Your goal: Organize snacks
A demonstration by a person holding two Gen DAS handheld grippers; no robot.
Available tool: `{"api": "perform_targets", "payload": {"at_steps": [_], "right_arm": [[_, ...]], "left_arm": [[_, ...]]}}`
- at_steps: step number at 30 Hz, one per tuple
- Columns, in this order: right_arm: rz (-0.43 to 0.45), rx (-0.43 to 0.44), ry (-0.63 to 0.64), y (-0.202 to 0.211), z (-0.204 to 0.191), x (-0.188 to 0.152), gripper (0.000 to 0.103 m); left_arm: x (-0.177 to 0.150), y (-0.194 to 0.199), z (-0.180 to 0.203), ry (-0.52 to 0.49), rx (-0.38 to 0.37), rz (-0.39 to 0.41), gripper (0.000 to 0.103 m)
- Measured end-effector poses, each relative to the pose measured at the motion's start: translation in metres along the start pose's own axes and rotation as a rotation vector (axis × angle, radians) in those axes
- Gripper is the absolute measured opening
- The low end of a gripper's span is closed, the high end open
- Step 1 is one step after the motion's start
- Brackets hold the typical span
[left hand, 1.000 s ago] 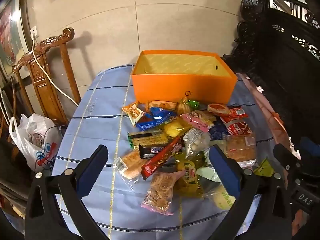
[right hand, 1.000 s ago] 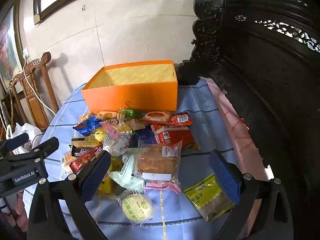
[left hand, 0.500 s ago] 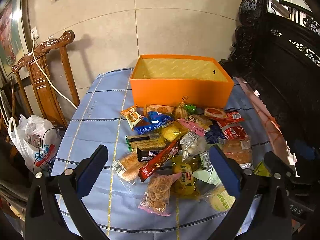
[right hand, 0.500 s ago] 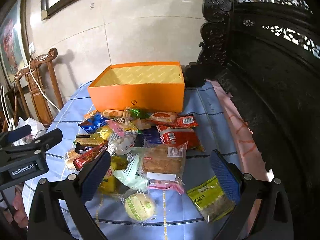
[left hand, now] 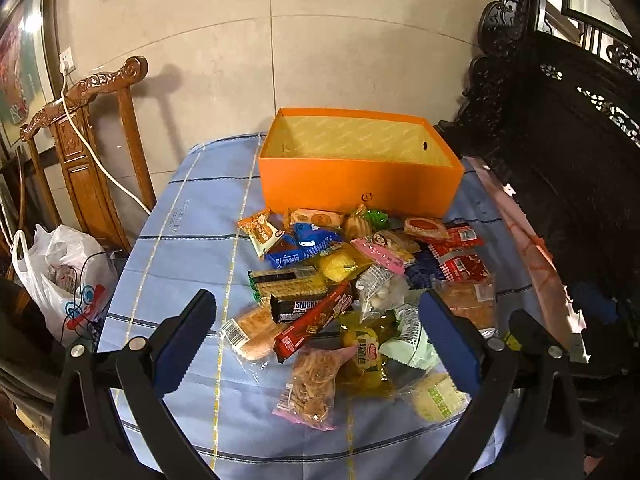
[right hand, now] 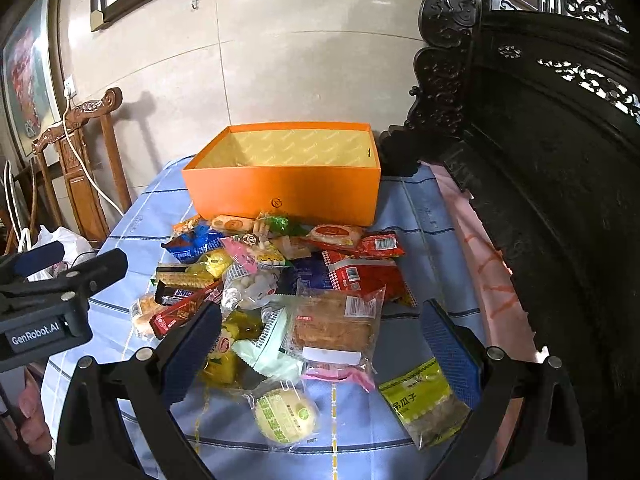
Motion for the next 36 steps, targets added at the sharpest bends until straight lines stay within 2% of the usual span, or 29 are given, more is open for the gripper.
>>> {"api": "perform_targets", "payload": {"at_steps": [5,8,16,20,28,36], "right_arm": [[-0.008,0.013,0.000,-0.002,0.001,-0.001,0.099],[-0.009,0.040,-0.012,-0.002,0.002,0.000,0.099],[-0.013,0.027,-0.022,-0.004,0.004,0.000,0.099],[-0.022,0.044,-0.046,-0.007,0.008,0.000,0.099],[-0.006,-0.009,-0.029,-0.004,0.012,0.000,0.099],[-0.006,-0.001,-0.028,-0.005,0.016,0.002,0.099]], "left_arm": [[0.003,0.000,-0.004,0.020,-0.025,0.010,0.099],[0.004,0.002,-0.004,0.016,-0.005,0.022,0.099],[0.004,-0.001,-0.001,-0.006,0.030,0.025,0.099],[0.003,-0.001,0.002,-0.013,0.017,0.025,0.099],[0.001,-0.002,0.003,-0.022,0.023,0.021,0.099],[0.000,0.000,0.004,-0.030,0.028,0.028,0.099]]}}
Point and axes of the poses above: each gripper's, at about its wrist camera, not at the fingertips, and y roughly against the way its jaws point, z to its right, x to its top, the point moved 3 cm from there along -y, roughly the way its jaws point, and after that the axes turned 14 degrees about -z, right-handed, at the moved point
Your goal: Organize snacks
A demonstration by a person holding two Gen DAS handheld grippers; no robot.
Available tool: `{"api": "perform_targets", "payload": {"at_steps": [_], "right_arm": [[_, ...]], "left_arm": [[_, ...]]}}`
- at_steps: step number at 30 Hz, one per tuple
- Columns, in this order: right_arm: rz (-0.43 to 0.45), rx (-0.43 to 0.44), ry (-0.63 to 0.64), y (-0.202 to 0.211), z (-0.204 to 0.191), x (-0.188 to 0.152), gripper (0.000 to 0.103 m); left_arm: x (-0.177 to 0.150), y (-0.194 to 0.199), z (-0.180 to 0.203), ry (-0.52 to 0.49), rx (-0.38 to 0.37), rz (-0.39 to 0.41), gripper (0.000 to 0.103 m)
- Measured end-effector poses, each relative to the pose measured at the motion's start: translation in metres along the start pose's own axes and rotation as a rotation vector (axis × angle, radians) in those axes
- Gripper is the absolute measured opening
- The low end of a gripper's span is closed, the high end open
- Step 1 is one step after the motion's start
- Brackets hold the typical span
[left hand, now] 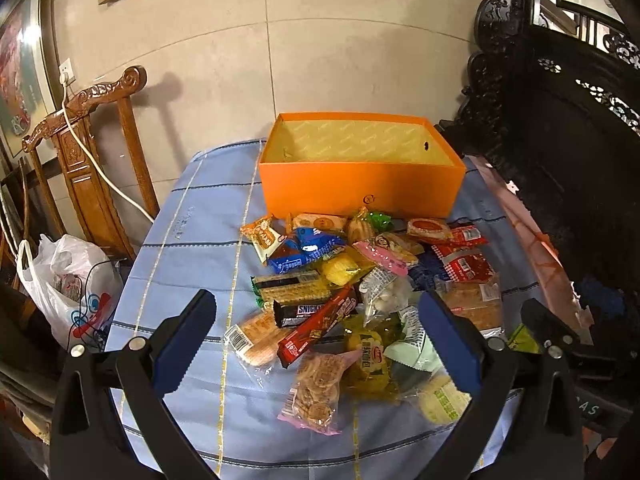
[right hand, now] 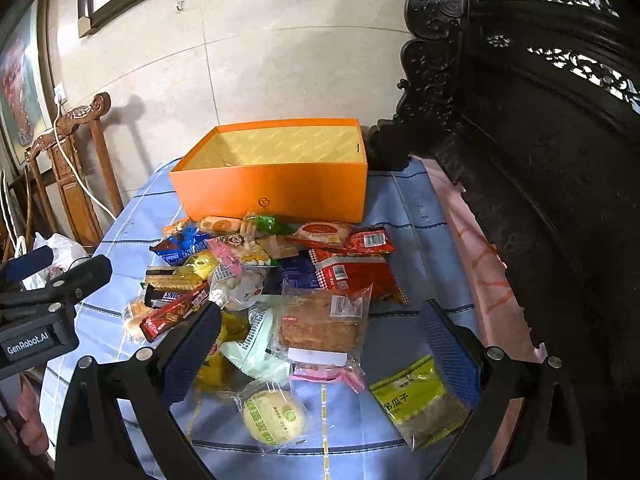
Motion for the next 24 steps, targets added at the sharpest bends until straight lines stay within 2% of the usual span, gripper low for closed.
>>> {"api": "perform_targets", "payload": {"at_steps": [10,11,14,16,21,23,24], "right_arm": [[-0.030,-0.002,0.009,-0.010,-0.005,-0.009,0.099],[-0.038,-0.005,0.011,-0.012,-0.005,-0.011,0.099],[-0.068,0.000,0.032,-0.022,-0.003,-0.023,0.099],[-0.107,0.004,0.060,-0.033,-0.005,-0.034,0.099],[-0.201,0.038,0.148,-0.065,-0.020,-0.065,0.099],[-0.199,0.033,0.196,-0.076,-0.031,-0.074,0.099],[-0.199,0.023,0.219,-0.081,-0.036,-0.078,0.099]], "left_arm": [[-0.009,-0.012,0.003,-0.045,0.056,-0.010,0.099],[-0.013,-0.017,0.001,-0.056,0.049,-0.024,0.099],[-0.033,-0.032,-0.011,-0.055,-0.040,-0.089,0.099],[-0.050,-0.045,-0.028,-0.009,-0.031,-0.143,0.099],[-0.080,-0.078,-0.056,0.106,-0.068,-0.235,0.099],[-0.090,-0.090,-0.058,0.095,-0.043,-0.233,0.099],[-0.094,-0.097,-0.054,0.055,-0.047,-0.227,0.099]]}}
Point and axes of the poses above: each gripper's, at about its wrist camera, not at the fingertips, and y roughly against the way its jaws point, z to its right, x to its top, the point moved 3 cm from there along -y, roughly the way its jaws point, and after that the axes turned 14 degrees about -z, right-handed, at the moved point
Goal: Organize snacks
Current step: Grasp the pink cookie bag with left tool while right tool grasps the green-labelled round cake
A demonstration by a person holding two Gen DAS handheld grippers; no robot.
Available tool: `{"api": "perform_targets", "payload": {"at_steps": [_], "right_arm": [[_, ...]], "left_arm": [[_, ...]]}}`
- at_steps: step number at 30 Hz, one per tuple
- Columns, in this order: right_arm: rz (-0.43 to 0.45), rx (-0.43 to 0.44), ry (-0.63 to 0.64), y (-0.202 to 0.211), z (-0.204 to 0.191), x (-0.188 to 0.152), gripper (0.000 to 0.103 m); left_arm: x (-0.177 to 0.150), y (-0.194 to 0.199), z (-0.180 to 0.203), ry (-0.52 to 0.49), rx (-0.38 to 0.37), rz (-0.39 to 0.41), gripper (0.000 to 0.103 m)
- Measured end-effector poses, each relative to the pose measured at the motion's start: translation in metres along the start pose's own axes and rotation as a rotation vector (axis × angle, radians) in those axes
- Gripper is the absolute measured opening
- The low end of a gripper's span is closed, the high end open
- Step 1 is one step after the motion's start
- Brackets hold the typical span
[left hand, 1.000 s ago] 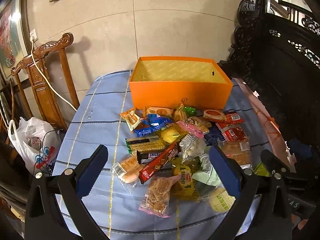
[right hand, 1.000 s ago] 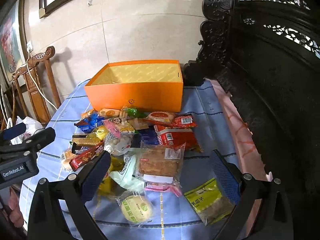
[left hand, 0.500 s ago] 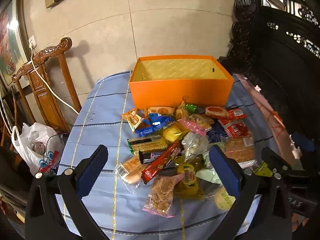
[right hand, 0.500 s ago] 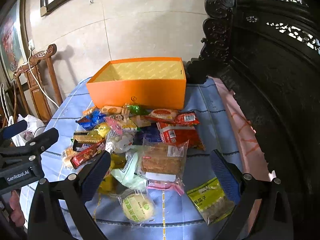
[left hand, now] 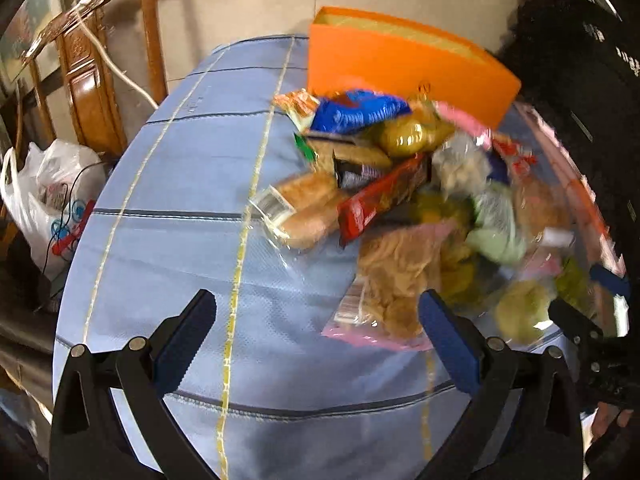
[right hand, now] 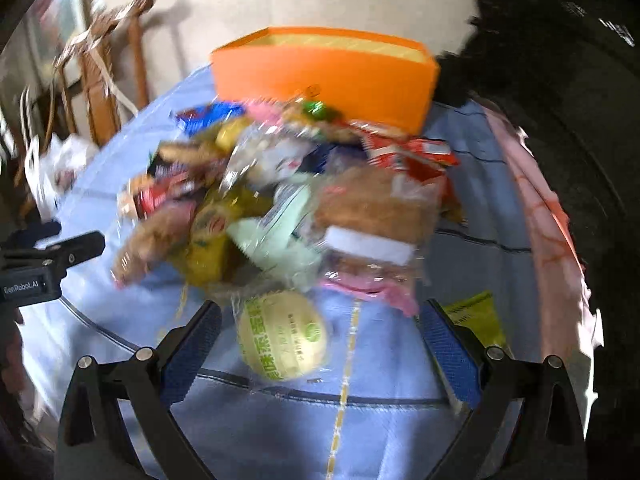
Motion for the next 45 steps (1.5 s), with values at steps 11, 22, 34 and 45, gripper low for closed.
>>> {"api": "perform_targets", "payload": {"at_steps": [11,22,34,45], "right_arm": [[-0.117,0.060,-0.040,-0.060,-0.003,-0.004,0.099],[-0.104,0.043,-0.080,-0.020,-0.002,-0.003,0.067],[0.054,0.096,-0.167,0.052,0.031,0.021,0.055],[0.257,0.092,-0.158,0.101,0.058,0.113,0.055]], "left_arm": [[0.004,-0.039,0.052,-0.178,-0.076,0.057,0.099],[-0.007,-0.036,0.048,-0.168,-0.183,-0.031,0.049],[0.013,0.045,0.052,-0.183,-0.185,0.110,0.049],[0.097,0.094,0.047,-0.131,-0.181,0.239,0.049]]}}
Point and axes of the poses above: each gripper's, at about its wrist camera, not at the fingertips, and y roughly against the way its jaws point, z to its right, x to its top, the point moved 3 cm from there along -y, roughly the way its jaws point, and after that the axes turned 14 degrees about -z, right-handed, at the moved point
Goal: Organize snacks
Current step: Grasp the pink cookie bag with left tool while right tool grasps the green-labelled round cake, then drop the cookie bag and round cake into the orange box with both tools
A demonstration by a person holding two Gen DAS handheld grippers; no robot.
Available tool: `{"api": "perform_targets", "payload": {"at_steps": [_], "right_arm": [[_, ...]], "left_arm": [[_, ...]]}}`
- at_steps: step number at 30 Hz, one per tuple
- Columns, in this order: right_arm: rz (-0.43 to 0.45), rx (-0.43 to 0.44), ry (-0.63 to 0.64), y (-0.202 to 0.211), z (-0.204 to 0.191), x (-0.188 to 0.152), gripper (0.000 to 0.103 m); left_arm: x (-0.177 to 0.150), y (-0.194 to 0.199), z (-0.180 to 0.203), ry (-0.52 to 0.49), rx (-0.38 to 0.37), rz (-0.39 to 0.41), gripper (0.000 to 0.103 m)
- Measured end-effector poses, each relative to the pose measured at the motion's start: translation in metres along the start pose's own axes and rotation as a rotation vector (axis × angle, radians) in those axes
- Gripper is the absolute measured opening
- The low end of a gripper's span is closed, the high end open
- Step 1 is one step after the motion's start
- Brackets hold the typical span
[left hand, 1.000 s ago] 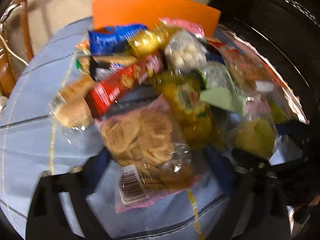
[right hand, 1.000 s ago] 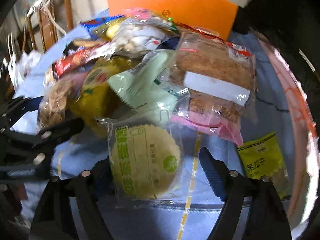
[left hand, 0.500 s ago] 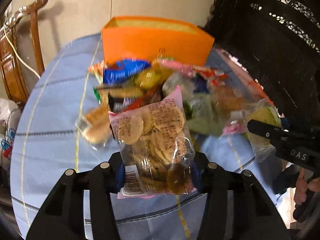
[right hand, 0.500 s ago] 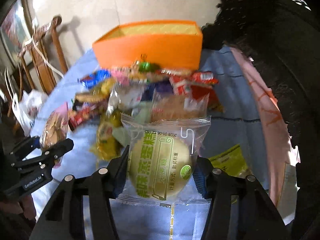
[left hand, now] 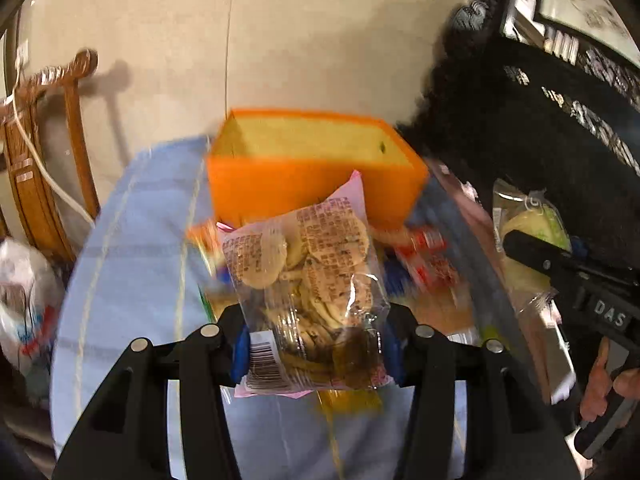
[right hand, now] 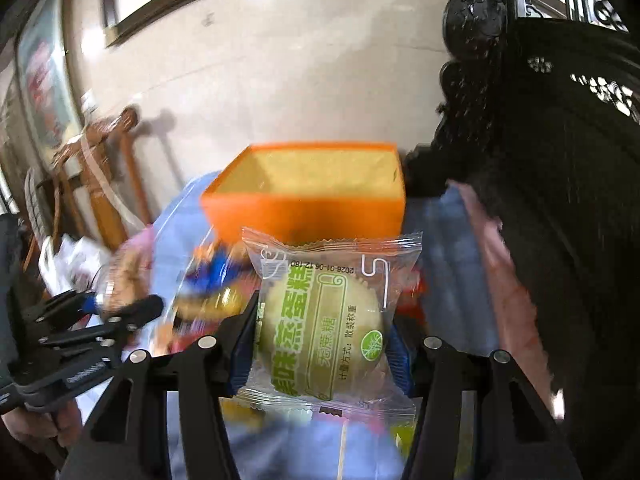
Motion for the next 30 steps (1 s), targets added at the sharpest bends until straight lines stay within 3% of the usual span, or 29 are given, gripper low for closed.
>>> {"api": "perform_targets", "payload": {"at_steps": [3,6,10,12,13,14,16,21,24,27,30], "right_arm": [[0.040,0.020,-0.049,-0.018,0.008,0.059,0.055],[0.039,0.032,-0.072,-0.049,0.017,0.115,0.055],[-0.002,0.037,-0.091,-0.097,0.028,0.160,0.055],[-0.013,0.068,-0.083,-0.116,0.030,0.171,0.062],[-0.008,0.061,-0.093,-0.127,0.034,0.177,0.092],[-0.003,0.004,-0.105,-0.133,0.036,0.180,0.100],[0.013,-0.077,-0.087,-0.137,0.039,0.181,0.099],[0.035,-0.033,-0.052,-0.110,0.040,0.136,0.099],[-0.042,0.058,0.032,-0.110,0.018,0.095,0.099],[-0.090,0.056,0.204,-0.123,-0.023,0.053,0.099],[-0.147,0.041,0.353,-0.146,-0.060,0.021,0.099]], "left_arm": [[0.067,-0.007,-0.022,0.010,0.026,0.060,0.049],[0.125,-0.028,-0.037,0.023,0.050,0.069,0.049],[0.172,-0.065,-0.047,0.003,0.025,0.041,0.049],[0.184,-0.080,-0.047,-0.014,0.046,0.036,0.052],[0.191,-0.091,-0.050,-0.009,0.073,0.031,0.068],[0.193,-0.100,-0.052,0.000,0.098,0.016,0.096],[0.189,-0.114,-0.057,0.023,0.127,-0.012,0.099],[0.143,-0.102,-0.061,-0.014,0.084,0.001,0.099],[0.104,-0.095,-0.057,-0.129,0.116,0.008,0.099],[0.068,-0.103,-0.049,-0.274,0.171,-0.022,0.099],[0.046,-0.120,-0.048,-0.368,0.173,-0.062,0.099]]}}
Point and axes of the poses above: each gripper's, at about its wrist camera, not at the fingertips, and y roughly against the way its jaws point, z to its right, x to its top, the point moved 3 cm from there along -y, roughly the way its jaws point, and after that the axes turned 14 degrees about -z, right-handed, at the moved point
